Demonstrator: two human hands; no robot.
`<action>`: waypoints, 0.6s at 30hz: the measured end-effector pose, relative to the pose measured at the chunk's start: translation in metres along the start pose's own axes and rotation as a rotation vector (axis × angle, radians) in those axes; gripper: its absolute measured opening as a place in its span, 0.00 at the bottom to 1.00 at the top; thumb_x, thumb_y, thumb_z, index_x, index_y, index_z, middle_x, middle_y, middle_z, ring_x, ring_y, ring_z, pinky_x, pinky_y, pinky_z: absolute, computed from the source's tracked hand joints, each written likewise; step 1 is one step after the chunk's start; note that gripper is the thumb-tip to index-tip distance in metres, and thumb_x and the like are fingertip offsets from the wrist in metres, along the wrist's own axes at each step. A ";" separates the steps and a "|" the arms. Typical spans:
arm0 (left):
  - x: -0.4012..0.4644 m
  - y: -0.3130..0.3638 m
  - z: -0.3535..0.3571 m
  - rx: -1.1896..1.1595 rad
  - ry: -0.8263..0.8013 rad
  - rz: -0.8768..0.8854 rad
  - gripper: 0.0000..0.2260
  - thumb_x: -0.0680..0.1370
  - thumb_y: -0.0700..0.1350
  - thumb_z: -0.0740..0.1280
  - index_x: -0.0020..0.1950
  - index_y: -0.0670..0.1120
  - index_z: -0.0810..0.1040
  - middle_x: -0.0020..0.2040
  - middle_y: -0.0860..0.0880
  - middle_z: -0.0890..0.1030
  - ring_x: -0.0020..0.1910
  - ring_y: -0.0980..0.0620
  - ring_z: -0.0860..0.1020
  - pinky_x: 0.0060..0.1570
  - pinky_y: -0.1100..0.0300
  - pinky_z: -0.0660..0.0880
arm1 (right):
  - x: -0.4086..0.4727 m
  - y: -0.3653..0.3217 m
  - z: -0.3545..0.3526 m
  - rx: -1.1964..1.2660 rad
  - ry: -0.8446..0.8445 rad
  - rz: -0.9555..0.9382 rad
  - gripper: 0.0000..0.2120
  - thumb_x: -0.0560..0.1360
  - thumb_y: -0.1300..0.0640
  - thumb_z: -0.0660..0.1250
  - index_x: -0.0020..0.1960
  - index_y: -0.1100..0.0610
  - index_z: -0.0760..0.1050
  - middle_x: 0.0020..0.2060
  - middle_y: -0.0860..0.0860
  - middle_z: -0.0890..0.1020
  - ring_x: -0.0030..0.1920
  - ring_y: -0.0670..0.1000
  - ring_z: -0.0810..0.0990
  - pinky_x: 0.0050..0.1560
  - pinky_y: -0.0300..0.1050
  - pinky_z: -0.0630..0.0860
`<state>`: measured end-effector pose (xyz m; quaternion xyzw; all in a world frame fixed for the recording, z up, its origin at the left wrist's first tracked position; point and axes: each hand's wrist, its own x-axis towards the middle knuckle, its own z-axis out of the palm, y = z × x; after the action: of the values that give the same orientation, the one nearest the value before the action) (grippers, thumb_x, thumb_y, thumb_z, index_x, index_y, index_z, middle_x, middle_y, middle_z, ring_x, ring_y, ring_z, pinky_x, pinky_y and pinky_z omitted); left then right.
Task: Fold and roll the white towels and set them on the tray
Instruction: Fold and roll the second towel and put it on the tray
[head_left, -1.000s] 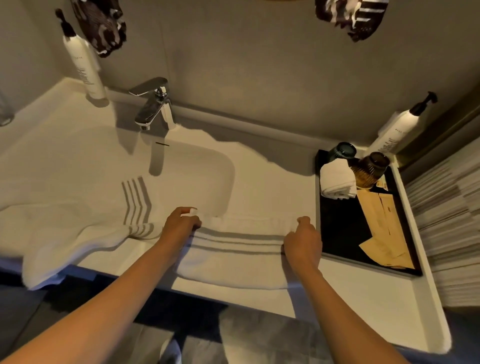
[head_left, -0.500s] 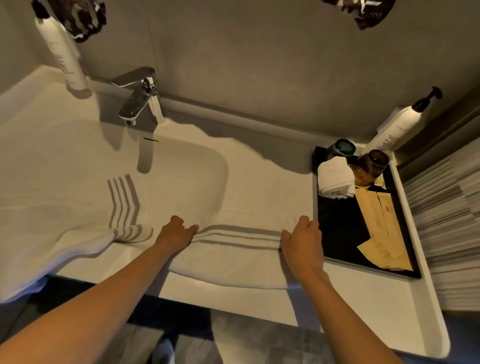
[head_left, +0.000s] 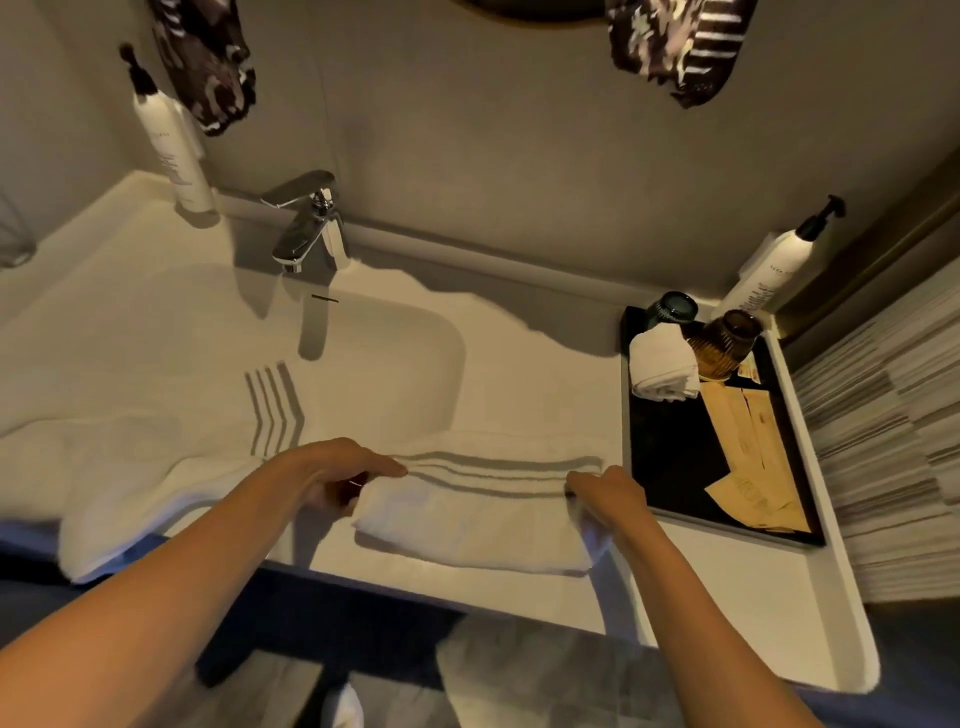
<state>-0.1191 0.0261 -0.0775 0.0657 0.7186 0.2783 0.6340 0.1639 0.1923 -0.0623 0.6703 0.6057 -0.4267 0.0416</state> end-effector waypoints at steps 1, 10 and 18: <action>-0.010 -0.001 0.002 0.005 0.011 0.036 0.17 0.72 0.44 0.77 0.55 0.36 0.80 0.49 0.40 0.82 0.47 0.44 0.78 0.44 0.54 0.75 | -0.005 0.002 -0.004 0.085 -0.005 0.002 0.10 0.72 0.55 0.68 0.44 0.62 0.72 0.39 0.55 0.77 0.40 0.54 0.76 0.37 0.43 0.71; -0.042 -0.065 0.034 0.342 0.396 0.260 0.07 0.81 0.51 0.65 0.49 0.48 0.72 0.50 0.51 0.75 0.46 0.52 0.75 0.44 0.56 0.65 | -0.040 0.050 -0.004 0.144 -0.019 -0.040 0.14 0.73 0.50 0.73 0.47 0.57 0.71 0.46 0.53 0.76 0.44 0.54 0.79 0.39 0.39 0.72; -0.054 -0.095 0.058 0.347 0.558 0.254 0.26 0.80 0.51 0.67 0.71 0.39 0.62 0.53 0.42 0.77 0.32 0.47 0.79 0.28 0.57 0.72 | -0.054 0.093 0.011 0.163 0.112 0.062 0.14 0.76 0.49 0.65 0.43 0.61 0.74 0.45 0.59 0.81 0.39 0.56 0.78 0.44 0.49 0.80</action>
<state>-0.0298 -0.0590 -0.0786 0.1829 0.8869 0.2359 0.3526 0.2424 0.1191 -0.0788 0.7126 0.5494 -0.4350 -0.0335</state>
